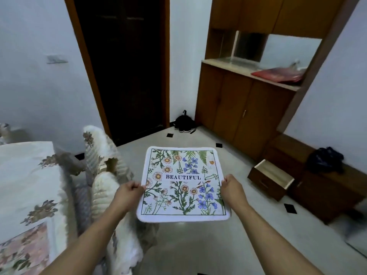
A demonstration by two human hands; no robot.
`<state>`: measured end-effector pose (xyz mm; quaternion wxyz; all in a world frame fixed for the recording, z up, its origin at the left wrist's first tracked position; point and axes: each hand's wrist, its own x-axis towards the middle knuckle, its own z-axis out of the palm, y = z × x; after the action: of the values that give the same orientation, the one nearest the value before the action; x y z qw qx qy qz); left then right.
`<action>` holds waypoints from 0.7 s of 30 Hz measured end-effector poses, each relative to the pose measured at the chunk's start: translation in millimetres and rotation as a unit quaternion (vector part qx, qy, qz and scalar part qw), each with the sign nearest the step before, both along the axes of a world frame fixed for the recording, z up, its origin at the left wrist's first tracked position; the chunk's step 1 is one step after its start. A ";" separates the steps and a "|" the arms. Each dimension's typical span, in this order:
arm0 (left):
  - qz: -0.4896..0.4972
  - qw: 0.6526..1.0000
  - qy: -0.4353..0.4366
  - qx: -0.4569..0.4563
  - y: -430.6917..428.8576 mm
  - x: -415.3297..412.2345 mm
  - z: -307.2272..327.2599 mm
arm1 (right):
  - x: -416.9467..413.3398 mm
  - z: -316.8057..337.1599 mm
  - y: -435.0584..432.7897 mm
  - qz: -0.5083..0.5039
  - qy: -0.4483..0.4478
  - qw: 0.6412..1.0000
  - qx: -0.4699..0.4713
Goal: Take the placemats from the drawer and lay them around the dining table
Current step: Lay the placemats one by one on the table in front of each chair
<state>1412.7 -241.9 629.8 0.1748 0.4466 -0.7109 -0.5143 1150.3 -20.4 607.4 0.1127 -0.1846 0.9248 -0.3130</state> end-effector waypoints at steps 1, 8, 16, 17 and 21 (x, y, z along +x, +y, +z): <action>-0.015 1.000 0.005 0.006 -6.6 -26.9 0.8 | -21.4 2.9 -1.1 -0.012 0.005 1.000 0.010; -0.083 0.997 -0.007 0.000 -51.0 -172.2 14.1 | -145.8 16.7 -22.3 -0.068 0.030 0.997 0.020; -0.017 1.000 -0.014 0.010 -127.7 -287.3 8.7 | -286.2 -0.5 -129.3 -0.003 0.000 1.000 0.002; 0.005 1.000 -0.016 0.012 -139.4 -296.6 7.1 | -307.5 -3.8 -153.8 0.025 0.005 1.000 0.005; 0.109 0.994 -0.023 0.019 -187.2 -304.9 11.6 | -355.2 2.9 -262.2 0.133 0.004 0.991 0.008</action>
<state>1107.8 -429.1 641.4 0.2052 0.5366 -0.6520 -0.4948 795.0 -282.6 610.2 0.1515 -0.3067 0.8947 -0.2874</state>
